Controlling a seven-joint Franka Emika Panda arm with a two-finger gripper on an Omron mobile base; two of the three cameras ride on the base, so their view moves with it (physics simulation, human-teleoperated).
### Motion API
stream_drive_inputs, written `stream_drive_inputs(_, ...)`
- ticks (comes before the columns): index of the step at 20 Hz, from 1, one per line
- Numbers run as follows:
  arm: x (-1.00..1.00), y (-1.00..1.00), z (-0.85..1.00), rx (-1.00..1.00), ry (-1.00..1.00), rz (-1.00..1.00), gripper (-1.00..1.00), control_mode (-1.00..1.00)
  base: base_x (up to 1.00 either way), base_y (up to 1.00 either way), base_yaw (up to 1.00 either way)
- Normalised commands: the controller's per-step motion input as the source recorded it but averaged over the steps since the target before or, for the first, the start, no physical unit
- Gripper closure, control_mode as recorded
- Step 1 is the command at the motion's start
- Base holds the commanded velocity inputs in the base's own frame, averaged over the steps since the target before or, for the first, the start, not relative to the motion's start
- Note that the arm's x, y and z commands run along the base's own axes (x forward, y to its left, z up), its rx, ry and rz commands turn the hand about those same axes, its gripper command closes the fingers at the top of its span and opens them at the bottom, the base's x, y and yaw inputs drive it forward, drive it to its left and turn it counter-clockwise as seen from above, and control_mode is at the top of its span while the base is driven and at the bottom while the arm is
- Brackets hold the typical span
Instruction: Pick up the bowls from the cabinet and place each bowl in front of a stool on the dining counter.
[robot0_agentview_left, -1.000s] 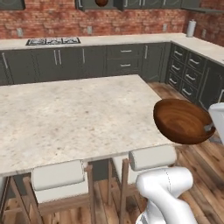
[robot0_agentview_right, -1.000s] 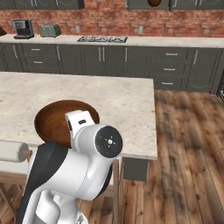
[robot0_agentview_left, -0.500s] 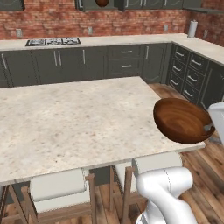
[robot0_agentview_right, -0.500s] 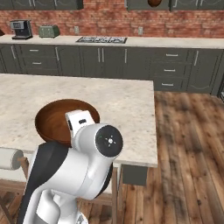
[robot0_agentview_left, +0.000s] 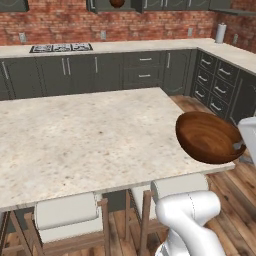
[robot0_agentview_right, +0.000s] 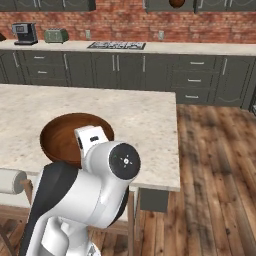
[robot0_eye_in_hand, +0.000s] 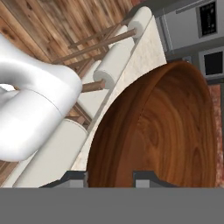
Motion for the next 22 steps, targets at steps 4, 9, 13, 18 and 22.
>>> stream_drive_inputs(4, 0.36, 0.0, 0.01, 0.0, 0.1, 0.02, 1.0, -1.0, 0.14, 0.01, 0.0)
stream_drive_inputs(9, 0.55, -0.01, 0.11, -0.01, 0.26, 0.12, 1.0, -1.0, 0.0, 0.0, 0.0)
stream_drive_inputs(13, 0.84, 0.0, 0.0, -0.03, 0.17, 0.12, 1.0, -1.0, 0.0, 0.0, 0.0)
stream_drive_inputs(18, 0.9, 0.0, -0.18, -0.01, 0.02, 0.12, 1.0, -1.0, 0.0, 0.0, 0.0)
stream_drive_inputs(22, 0.79, 0.0, -0.45, -0.03, 0.0, 0.11, 1.0, -1.0, 0.0, 0.0, 0.0)
